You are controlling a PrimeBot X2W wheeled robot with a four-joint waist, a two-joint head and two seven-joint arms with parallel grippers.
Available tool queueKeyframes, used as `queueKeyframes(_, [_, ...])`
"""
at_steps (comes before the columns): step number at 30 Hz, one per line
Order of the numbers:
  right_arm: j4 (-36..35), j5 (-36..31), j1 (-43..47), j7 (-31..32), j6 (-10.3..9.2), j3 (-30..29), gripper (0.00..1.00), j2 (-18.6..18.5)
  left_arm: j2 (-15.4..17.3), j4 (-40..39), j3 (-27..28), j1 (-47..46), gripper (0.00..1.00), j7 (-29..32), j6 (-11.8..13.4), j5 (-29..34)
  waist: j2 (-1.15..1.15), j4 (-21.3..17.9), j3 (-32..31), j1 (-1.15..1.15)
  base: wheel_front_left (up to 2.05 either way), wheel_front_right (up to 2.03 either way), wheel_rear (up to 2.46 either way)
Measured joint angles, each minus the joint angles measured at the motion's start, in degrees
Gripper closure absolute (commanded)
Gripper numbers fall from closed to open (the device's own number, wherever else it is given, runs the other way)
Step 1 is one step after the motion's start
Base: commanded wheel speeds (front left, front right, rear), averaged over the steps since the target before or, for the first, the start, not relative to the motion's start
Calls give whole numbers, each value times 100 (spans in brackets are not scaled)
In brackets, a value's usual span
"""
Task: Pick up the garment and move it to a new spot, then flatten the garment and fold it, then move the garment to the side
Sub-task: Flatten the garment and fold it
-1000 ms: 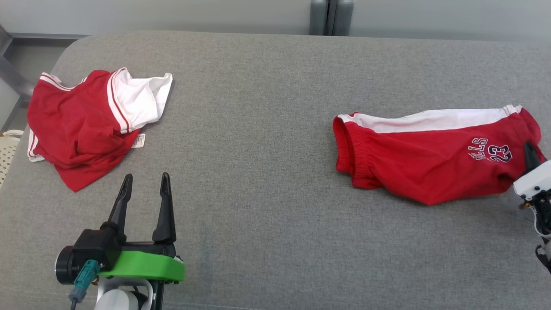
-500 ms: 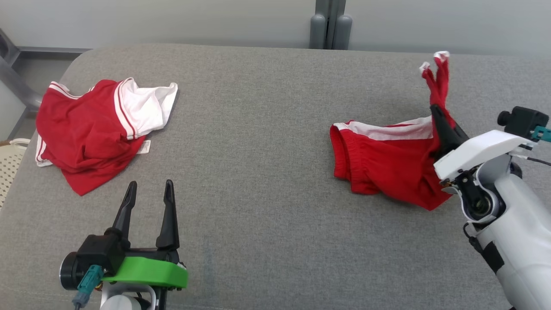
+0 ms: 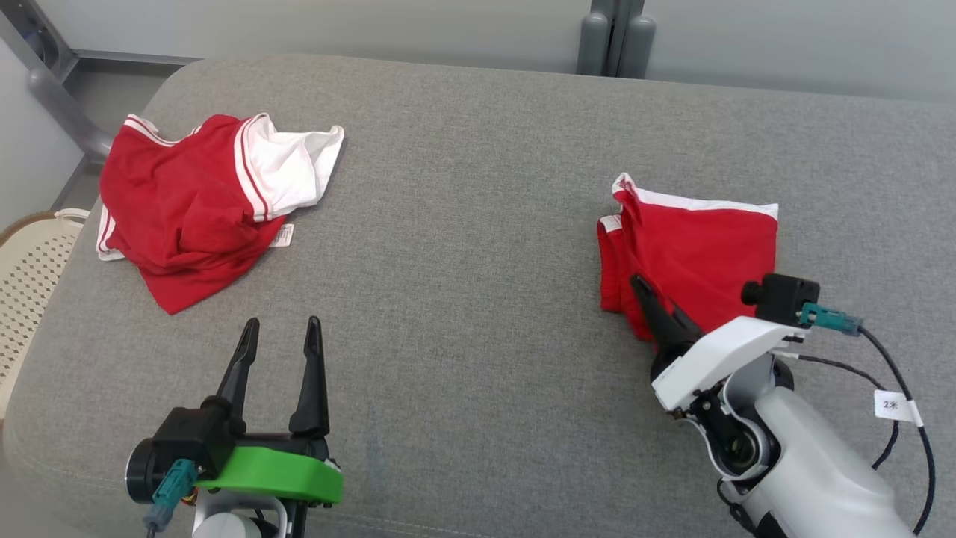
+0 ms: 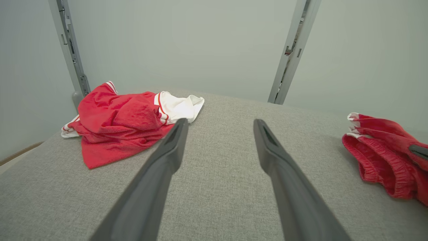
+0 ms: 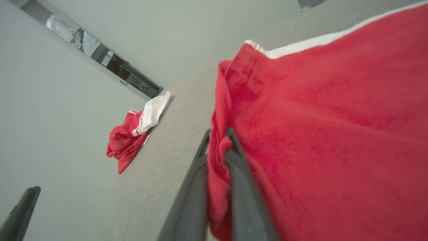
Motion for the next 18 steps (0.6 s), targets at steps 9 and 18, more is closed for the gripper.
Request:
queueKeyframes(9, [-226,123,132,-612,0,-279,0,-188,0,79,-73,3,0,0,7,-24,0,-80,-124,0,0,0,0])
queueKeyframes(18, [-1,-312,211,-920,0,-1100,11,-904,0,75,-60,4,0,0,-3,-14,0,-149,-160,0,0,0,0])
